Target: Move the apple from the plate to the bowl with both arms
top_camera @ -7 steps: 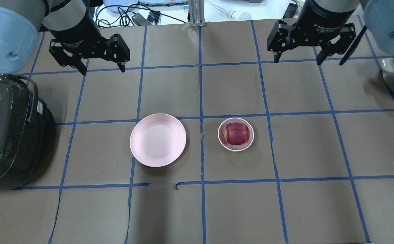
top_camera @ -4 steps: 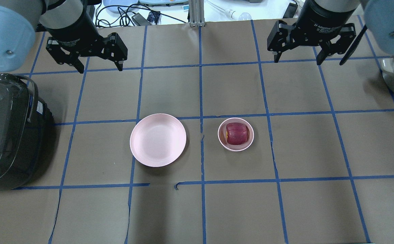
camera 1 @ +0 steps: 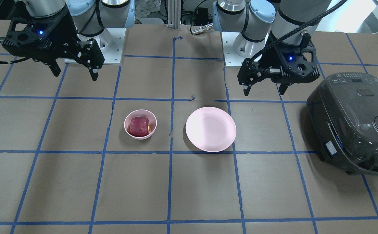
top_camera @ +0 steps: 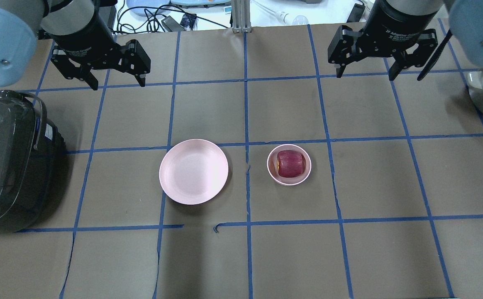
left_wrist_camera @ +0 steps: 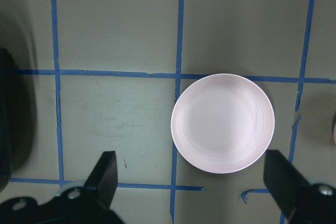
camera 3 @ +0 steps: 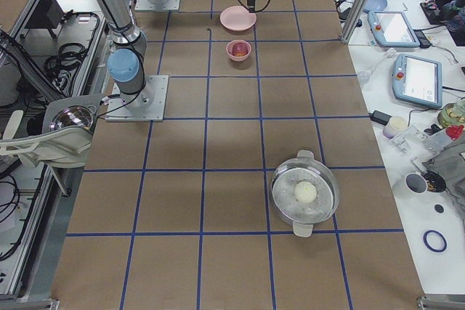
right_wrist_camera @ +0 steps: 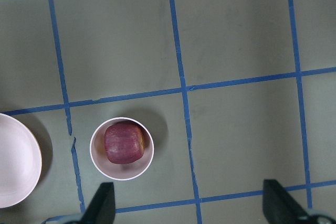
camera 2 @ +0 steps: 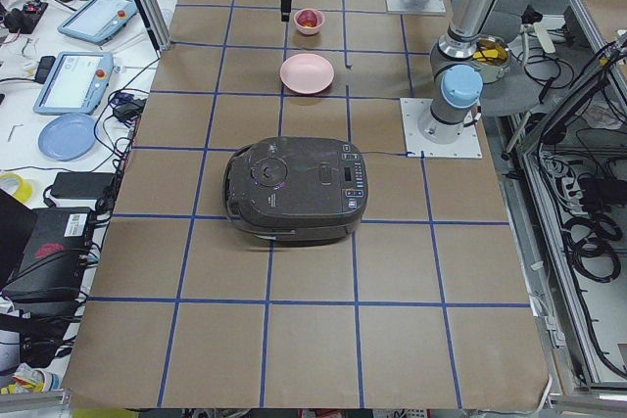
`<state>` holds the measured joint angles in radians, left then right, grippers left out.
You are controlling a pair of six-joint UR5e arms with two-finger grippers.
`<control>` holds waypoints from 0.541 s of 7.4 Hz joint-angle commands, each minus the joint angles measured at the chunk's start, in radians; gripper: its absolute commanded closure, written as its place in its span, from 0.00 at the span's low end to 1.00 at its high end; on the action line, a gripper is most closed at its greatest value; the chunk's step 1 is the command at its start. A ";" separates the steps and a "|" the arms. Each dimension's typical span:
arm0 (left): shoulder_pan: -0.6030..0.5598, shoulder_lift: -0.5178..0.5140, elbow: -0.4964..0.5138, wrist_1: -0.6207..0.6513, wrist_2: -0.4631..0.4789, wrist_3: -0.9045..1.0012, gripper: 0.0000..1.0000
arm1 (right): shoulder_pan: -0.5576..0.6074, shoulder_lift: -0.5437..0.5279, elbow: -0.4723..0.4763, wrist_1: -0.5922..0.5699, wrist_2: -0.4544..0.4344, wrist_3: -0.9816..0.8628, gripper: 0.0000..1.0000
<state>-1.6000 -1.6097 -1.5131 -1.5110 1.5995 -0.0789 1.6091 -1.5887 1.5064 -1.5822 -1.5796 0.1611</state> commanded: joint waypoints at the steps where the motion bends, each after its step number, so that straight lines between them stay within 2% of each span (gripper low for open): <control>1: -0.003 0.001 -0.005 0.000 -0.001 0.001 0.00 | -0.001 0.000 0.000 0.001 0.000 0.000 0.00; 4: -0.006 -0.001 -0.006 0.000 -0.001 -0.004 0.00 | 0.000 0.000 0.000 0.002 0.000 0.000 0.00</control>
<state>-1.6055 -1.6105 -1.5184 -1.5106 1.5984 -0.0823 1.6080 -1.5892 1.5064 -1.5802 -1.5800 0.1611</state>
